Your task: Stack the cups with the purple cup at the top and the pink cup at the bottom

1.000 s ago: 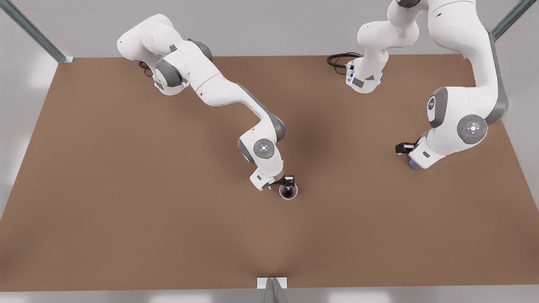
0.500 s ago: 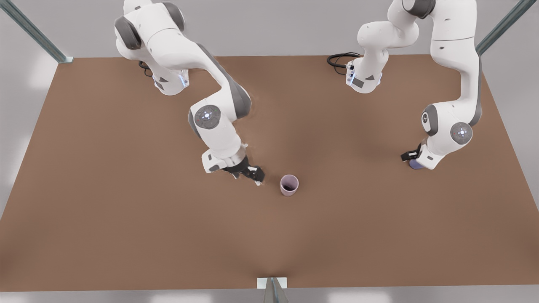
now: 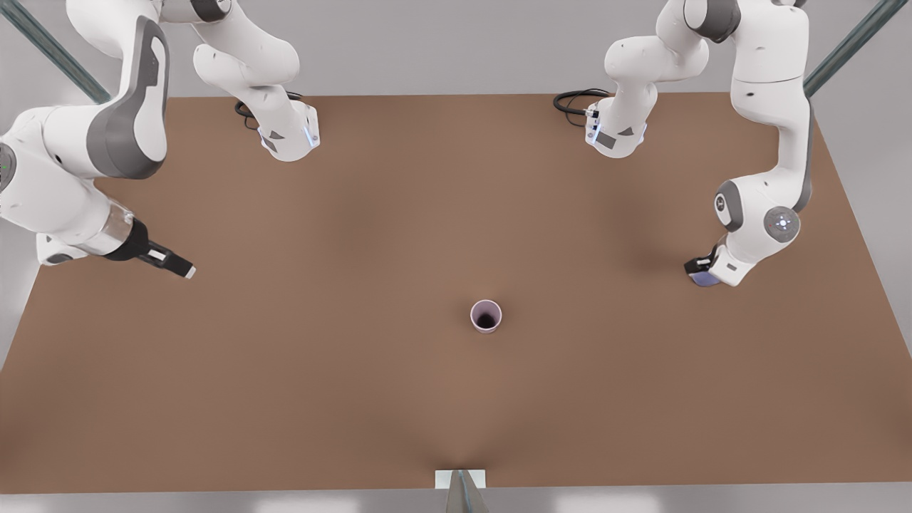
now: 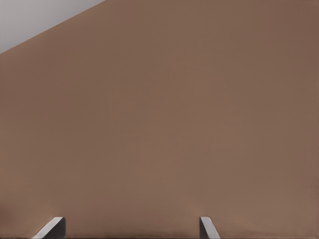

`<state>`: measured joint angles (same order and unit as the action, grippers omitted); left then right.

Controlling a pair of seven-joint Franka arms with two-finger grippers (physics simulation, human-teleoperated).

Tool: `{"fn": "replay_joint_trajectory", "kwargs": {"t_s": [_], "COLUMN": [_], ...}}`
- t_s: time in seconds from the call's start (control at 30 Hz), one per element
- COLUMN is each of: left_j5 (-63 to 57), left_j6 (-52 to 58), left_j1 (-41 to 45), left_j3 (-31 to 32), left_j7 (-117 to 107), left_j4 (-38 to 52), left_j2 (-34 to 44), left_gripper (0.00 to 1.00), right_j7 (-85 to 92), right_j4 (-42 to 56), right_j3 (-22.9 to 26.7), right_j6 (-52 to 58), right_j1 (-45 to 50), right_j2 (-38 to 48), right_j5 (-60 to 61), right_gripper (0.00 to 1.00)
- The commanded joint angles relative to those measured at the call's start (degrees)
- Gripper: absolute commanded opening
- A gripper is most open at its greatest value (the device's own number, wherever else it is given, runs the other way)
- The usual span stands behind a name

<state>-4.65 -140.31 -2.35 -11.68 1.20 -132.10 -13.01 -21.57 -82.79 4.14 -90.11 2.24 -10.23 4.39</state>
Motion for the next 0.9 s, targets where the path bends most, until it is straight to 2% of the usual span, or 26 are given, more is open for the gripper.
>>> {"fn": "replay_joint_trajectory", "kwargs": {"t_s": [0.0, 0.07, 0.17, 0.2, 0.37, 0.47, 0.67, 0.8, 0.87], "left_j5": [-0.1, -0.1, -0.01, -0.01, -0.01, 0.07, 0.07, -0.01, -0.01], "left_j6": [-0.32, -0.32, -0.14, -0.14, -0.4, -0.67, -0.23, 1.97, 6.53], "left_j1": [0.07, 0.07, -0.02, -0.02, -0.02, -0.02, -0.02, 2.0, 6.56], "left_j3": [-0.01, -0.01, -0.01, -0.01, -0.01, -0.01, -0.01, 1.04, 1.84], "left_j7": [3.1, 3.02, 3.02, 3.1, 3.1, 3.02, 1.96, -0.41, -4.98], "left_j4": [-0.26, -0.35, -0.53, -0.53, -0.44, -0.35, 0.18, 3.95, 8.7], "left_j2": [0.09, -0.09, -0.26, -0.53, -1.41, -1.76, -1.41, -1.32, -1.23], "left_gripper": [1.0, 1.0, 0.66, 0.61, 0.52, 0.32, 0.21, 0.21, 0.21], "right_j7": [21.39, 21.3, 21.48, 21.65, 22.09, 22.01, 21.83, 22.01, 22.01], "right_j4": [2.72, 4.13, 4.92, 4.83, 5.54, 5.62, 8.08, 8.08, 8.7], "right_j3": [0.08, 0.43, 0.43, 0.52, 1.75, 1.75, 3.42, 2.98, 2.89], "right_j6": [4.33, 4.24, 4.33, 4.5, 2.57, 3.36, 3.36, 3.27, 2.74], "right_j1": [-0.57, -1.36, -1.53, -1.71, -2.15, -3.73, -4.52, -3.73, -3.64], "right_j2": [-2.24, -3.21, -3.65, -3.56, -3.48, -2.77, -2.69, -2.77, -2.77], "right_j5": [-0.52, -0.44, -0.52, -0.52, -0.43, -0.26, 0.62, -0.26, -0.26], "right_gripper": [1.0, 1.0, 1.0, 1.0, 1.0, 1.0, 1.0, 1.0, 1.0]}}
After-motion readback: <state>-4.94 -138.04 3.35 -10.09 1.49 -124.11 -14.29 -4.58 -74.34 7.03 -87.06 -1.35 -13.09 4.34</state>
